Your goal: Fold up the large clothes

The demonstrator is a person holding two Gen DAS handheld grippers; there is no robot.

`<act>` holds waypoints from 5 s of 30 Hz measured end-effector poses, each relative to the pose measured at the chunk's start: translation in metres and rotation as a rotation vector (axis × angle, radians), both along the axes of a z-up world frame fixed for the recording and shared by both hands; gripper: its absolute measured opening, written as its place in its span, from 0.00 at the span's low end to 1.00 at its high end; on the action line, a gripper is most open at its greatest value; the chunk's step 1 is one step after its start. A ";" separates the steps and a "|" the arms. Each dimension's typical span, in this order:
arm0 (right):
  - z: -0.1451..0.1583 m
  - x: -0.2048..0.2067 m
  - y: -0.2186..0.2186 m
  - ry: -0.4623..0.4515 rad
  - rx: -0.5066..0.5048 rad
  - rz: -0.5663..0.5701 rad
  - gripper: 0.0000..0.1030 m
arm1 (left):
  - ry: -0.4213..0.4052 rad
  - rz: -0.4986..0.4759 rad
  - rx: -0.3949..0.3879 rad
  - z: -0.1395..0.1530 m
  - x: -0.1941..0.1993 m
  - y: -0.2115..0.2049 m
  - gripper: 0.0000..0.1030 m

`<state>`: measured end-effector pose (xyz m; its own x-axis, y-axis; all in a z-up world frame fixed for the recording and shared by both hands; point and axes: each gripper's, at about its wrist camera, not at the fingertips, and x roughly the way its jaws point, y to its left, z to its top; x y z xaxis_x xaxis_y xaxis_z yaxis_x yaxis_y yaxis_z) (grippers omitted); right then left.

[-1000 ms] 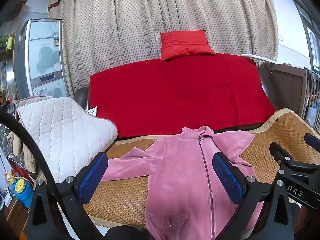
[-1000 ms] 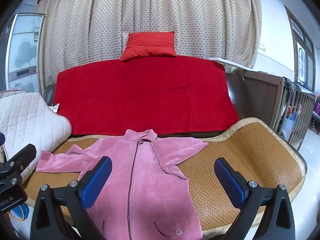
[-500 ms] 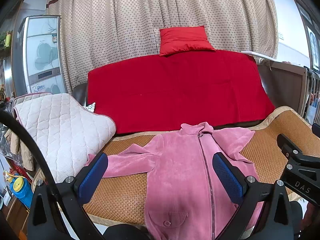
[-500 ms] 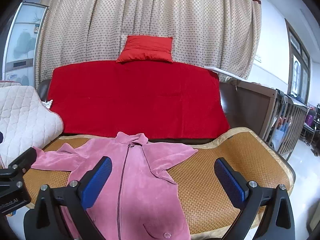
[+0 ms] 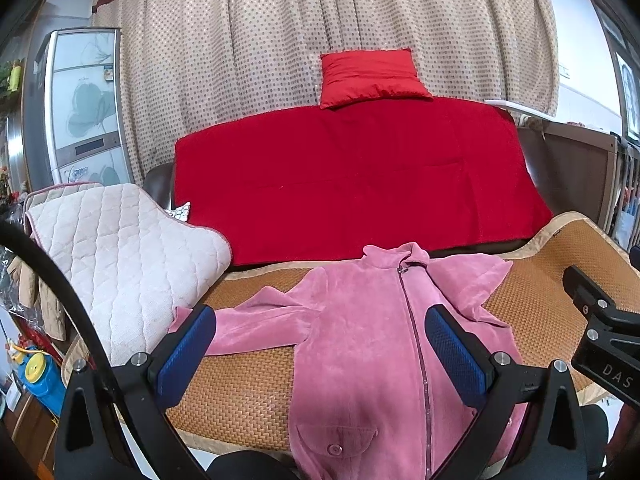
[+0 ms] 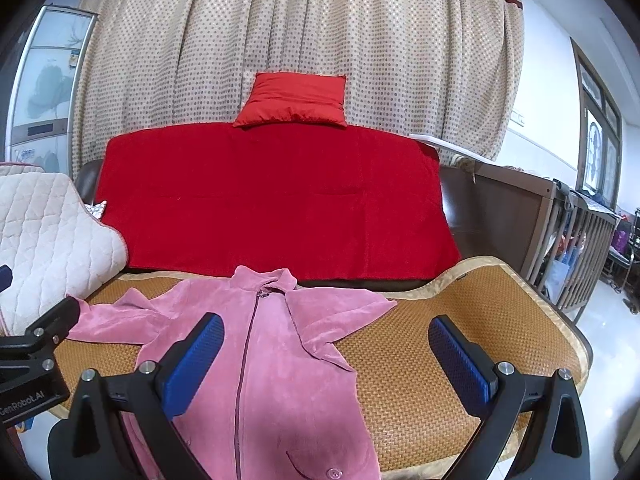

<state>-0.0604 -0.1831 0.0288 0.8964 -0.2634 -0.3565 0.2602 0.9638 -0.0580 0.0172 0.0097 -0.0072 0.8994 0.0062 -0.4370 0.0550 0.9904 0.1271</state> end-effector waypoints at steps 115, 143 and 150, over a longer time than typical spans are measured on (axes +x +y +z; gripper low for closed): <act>-0.238 0.321 -0.133 0.417 0.838 0.355 0.27 | 0.492 -0.282 -0.294 -0.195 0.264 -0.025 0.10; -0.203 0.306 -0.069 0.328 0.693 0.540 0.52 | 0.381 0.467 -0.639 -0.195 0.173 0.306 0.70; -0.201 0.309 -0.066 0.304 0.666 0.542 0.52 | 0.333 0.555 -0.792 -0.234 0.196 0.328 0.70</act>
